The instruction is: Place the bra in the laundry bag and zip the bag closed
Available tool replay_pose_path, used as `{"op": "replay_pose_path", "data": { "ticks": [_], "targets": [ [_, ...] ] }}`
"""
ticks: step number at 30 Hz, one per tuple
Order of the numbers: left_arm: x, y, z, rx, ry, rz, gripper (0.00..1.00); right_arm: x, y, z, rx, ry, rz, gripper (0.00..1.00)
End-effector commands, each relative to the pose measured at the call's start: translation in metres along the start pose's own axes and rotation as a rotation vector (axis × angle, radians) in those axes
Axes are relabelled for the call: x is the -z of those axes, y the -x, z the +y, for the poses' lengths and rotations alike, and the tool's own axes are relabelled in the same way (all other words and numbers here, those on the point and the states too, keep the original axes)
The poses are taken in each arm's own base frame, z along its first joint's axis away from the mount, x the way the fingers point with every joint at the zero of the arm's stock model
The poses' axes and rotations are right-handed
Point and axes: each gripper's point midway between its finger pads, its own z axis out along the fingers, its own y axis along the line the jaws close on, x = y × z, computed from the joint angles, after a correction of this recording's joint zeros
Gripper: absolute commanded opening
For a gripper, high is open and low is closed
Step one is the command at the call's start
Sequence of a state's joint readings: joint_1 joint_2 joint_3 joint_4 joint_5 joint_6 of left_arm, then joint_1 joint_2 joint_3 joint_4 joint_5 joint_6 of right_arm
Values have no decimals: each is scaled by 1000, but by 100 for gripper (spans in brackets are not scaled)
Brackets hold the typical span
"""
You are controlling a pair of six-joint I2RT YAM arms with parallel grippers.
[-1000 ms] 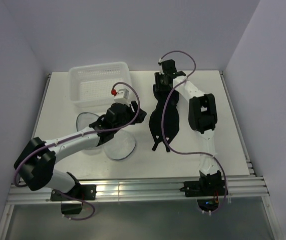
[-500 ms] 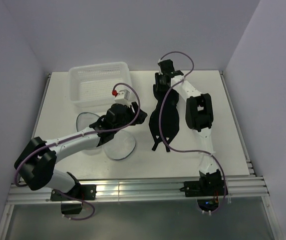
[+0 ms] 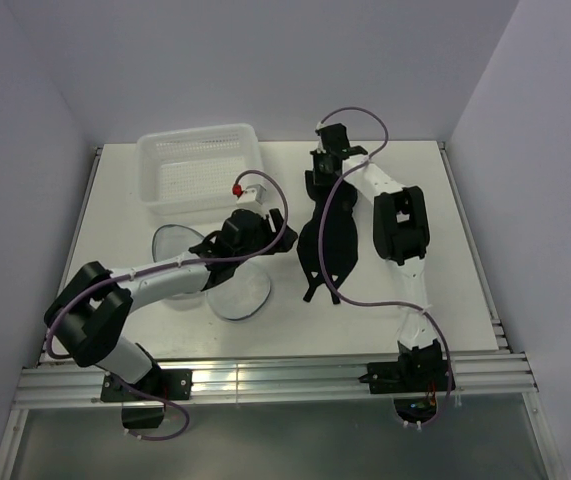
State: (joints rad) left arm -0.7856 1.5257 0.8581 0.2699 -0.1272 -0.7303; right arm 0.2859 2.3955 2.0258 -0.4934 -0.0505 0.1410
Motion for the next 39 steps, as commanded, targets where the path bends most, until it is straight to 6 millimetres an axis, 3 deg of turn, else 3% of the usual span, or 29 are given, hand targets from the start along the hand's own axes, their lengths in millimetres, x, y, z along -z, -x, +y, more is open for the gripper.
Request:
{"op": "replay_pose_path", "data": {
  "ticks": [1,7,10,13,15,16,17,19,20,22,26,29,30,32,33,34,39],
  "targets": [
    [-12,15,-17,22,-51,-35,68,75,79,24,59,74,-233,0],
    [-30,3,-13,31,-47,-2,67,148,100,36,101,130,-340,0],
    [-42,-3,-11,32,-39,10,63,166,100,34,114,122,-342,0],
    [-56,-6,-5,52,-15,7,49,199,103,38,115,139,-379,0],
    [-67,-12,-3,69,-15,12,35,205,93,39,108,151,-377,0],
    [-71,-15,-5,79,-23,23,31,222,95,40,104,157,-408,0],
    [-76,-14,-12,93,-44,27,28,219,83,39,99,156,-387,0],
    [-83,-30,-15,109,-67,78,23,235,82,39,90,157,-418,0],
    [-83,-31,-21,112,-86,75,13,232,73,35,83,145,-402,0],
    [-77,-33,-27,98,-71,42,0,238,72,33,81,140,-422,0],
    [-65,-23,-48,92,-128,-30,0,235,68,32,76,131,-410,0],
    [-81,-23,-59,105,-153,-24,0,240,67,36,64,152,-421,0],
    [-91,-30,-52,104,-138,-18,0,244,69,36,53,154,-437,0],
    [-105,-23,-53,115,-122,-48,0,250,65,35,41,153,-443,0],
    [-117,-30,-39,124,-90,-38,0,253,65,36,29,161,-455,0],
    [-124,-21,-43,152,-104,-59,0,257,58,36,21,165,-457,0],
    [-156,-20,-23,203,-44,-75,0,271,35,36,-57,202,-491,0]
  ]
}}
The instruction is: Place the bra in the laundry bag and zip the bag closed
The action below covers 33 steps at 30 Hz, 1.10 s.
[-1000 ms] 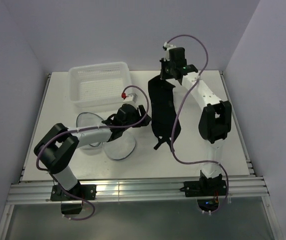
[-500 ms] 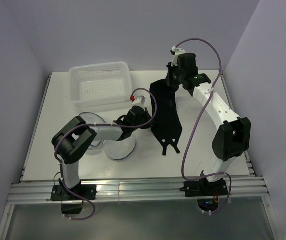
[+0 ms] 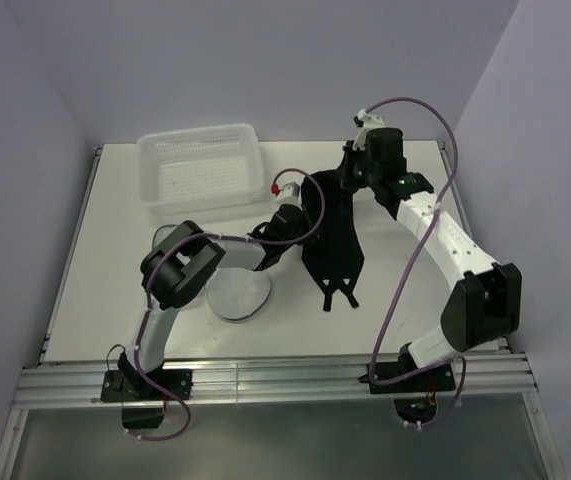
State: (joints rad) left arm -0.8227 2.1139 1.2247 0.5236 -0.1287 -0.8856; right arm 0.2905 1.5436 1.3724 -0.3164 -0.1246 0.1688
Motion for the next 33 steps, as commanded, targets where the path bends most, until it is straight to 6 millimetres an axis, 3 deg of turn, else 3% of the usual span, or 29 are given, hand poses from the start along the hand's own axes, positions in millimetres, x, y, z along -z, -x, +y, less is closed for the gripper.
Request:
{"op": "replay_pose_path", "data": {
  "ticks": [1,3,4,6,7,9,10,12,15,16,17,19,21,22,24,25,27,28,29,31,33],
  "targets": [
    [-17,24,-4,55,6,-84,0,32,21,14,-55,41,-139,0],
    [-22,27,1,65,22,-106,0,47,23,16,-81,44,-180,0],
    [-23,28,2,75,22,-118,0,48,9,11,-95,27,-167,0],
    [-26,28,5,94,25,-130,0,61,7,12,-125,33,-195,0],
    [-26,31,0,115,-1,-142,0,59,-12,10,-136,27,-170,0],
    [-28,27,4,139,6,-147,0,70,-19,14,-171,46,-193,0],
    [-28,32,2,169,-7,-167,0,68,-42,12,-183,36,-160,0],
    [-26,30,7,191,-10,-181,0,76,-52,12,-209,33,-183,0],
    [-20,35,0,227,-57,-199,0,76,-100,18,-212,53,-102,0],
    [-16,32,4,230,-54,-199,0,77,-110,22,-203,58,-82,0],
    [-9,39,-6,234,-87,-207,0,78,-122,32,-189,78,-53,0],
    [3,42,-7,239,-107,-219,0,75,-148,31,-185,57,-7,0],
    [16,52,-22,236,-158,-226,0,70,-170,34,-196,63,36,0],
    [22,44,-14,229,-143,-207,1,68,-177,34,-197,58,49,0],
    [40,50,-21,216,-167,-209,6,63,-188,36,-209,60,72,0],
    [48,41,-9,210,-143,-186,16,62,-192,37,-212,61,79,0],
    [64,49,-14,203,-158,-188,31,58,-194,34,-212,38,70,0],
    [68,41,-3,189,-121,-153,48,58,-196,34,-208,30,75,0],
    [77,51,-11,183,-144,-159,56,57,-197,33,-206,28,75,0],
    [87,45,-7,147,-124,-123,68,56,-202,32,-200,20,88,0],
    [102,55,-18,109,-151,-137,69,57,-207,31,-195,20,102,0]
  ]
}}
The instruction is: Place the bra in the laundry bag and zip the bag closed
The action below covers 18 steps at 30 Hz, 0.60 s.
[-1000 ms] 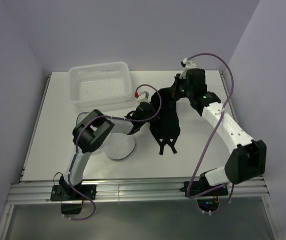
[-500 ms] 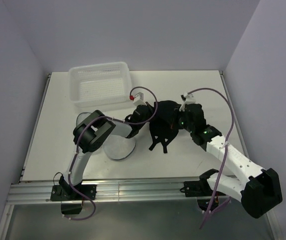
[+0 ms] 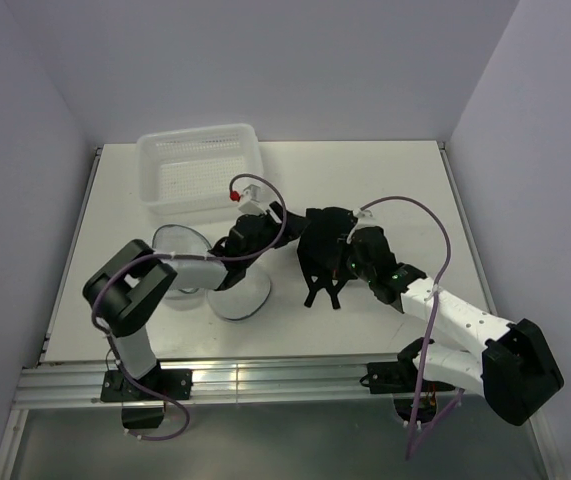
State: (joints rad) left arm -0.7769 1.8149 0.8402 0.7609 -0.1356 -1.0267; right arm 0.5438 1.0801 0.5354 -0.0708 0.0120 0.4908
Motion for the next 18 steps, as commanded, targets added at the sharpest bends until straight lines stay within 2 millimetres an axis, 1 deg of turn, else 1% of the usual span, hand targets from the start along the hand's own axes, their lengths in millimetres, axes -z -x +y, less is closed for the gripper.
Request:
{"op": "replay_pose_path", "data": {
  "ticks": [1,2,3,4,5,6,7,8,9,10,11,12,13,14,15,16,17,18],
  "targets": [
    [20,15,-23,-69,-48,1,69,-2,7,3,-4,4,-45,0],
    [25,16,-17,-82,-6,13,70,-1,3,3,2,4,-30,0],
    [27,17,-14,-106,10,13,71,0,0,3,3,6,-17,0],
    [27,18,-14,-110,18,13,77,0,-2,4,6,10,-6,0],
    [25,16,-11,-115,26,28,80,0,-8,8,7,25,11,0],
    [24,11,-8,-125,35,50,81,-2,-16,7,8,23,35,0],
    [18,13,-13,-132,24,52,85,-4,-20,7,6,21,47,0],
    [12,4,-6,-143,39,80,86,-7,-26,11,-2,40,68,0],
    [9,-2,2,-159,66,104,86,-11,-36,9,-7,38,97,0],
    [3,0,-1,-165,63,103,87,-13,-38,10,-14,47,104,4],
    [-2,-6,9,-176,89,118,87,-14,-43,10,-17,49,121,10],
    [-3,-10,15,-189,107,135,88,-15,-44,12,-17,56,131,17],
    [-6,-10,14,-193,104,137,89,-14,-42,14,-9,65,129,32],
    [-8,-14,19,-197,111,153,89,-13,-40,17,-6,79,125,57],
    [-9,-16,21,-197,113,164,89,-9,-28,21,-2,96,90,65],
    [-9,-18,21,-197,104,167,90,-7,-19,23,10,102,62,76],
    [-9,-20,22,-196,100,175,90,-2,-11,25,13,112,44,79],
    [-9,-23,20,-193,87,188,90,0,3,23,5,112,15,80]
  ]
}}
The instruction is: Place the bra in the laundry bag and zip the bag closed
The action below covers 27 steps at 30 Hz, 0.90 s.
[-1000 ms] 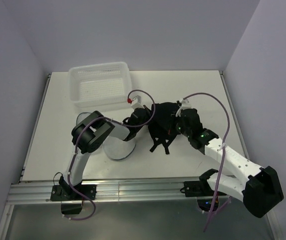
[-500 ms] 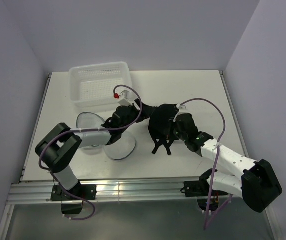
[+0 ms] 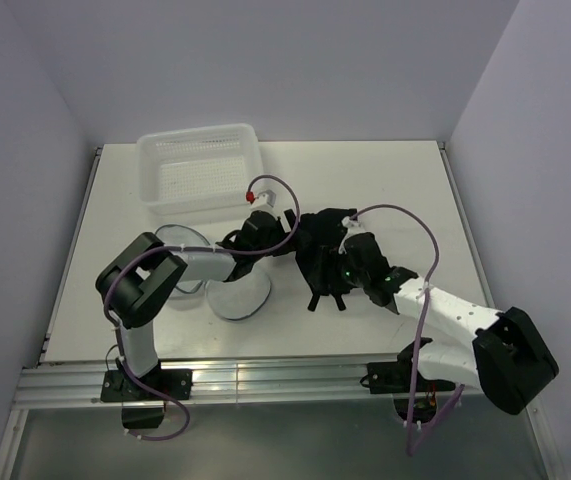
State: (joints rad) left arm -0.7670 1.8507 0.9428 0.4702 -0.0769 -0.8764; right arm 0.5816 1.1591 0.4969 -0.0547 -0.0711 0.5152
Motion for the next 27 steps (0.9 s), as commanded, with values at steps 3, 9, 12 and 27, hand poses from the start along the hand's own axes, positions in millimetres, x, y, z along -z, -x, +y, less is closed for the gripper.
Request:
{"op": "replay_pose_path", "data": {
  "ticks": [3,9,12,27],
  "targets": [
    [-4,1,-15,-33,-63,28,89,29,67,18,-3,122,-179,82],
    [4,8,-16,-48,-65,0,85,30,122,-44,-160,52,-317,87],
    [0,10,-16,-64,-42,17,86,15,138,-71,-233,39,-337,91],
    [-32,8,0,-66,-15,71,80,-42,142,-76,-372,332,-250,99]
  ]
}}
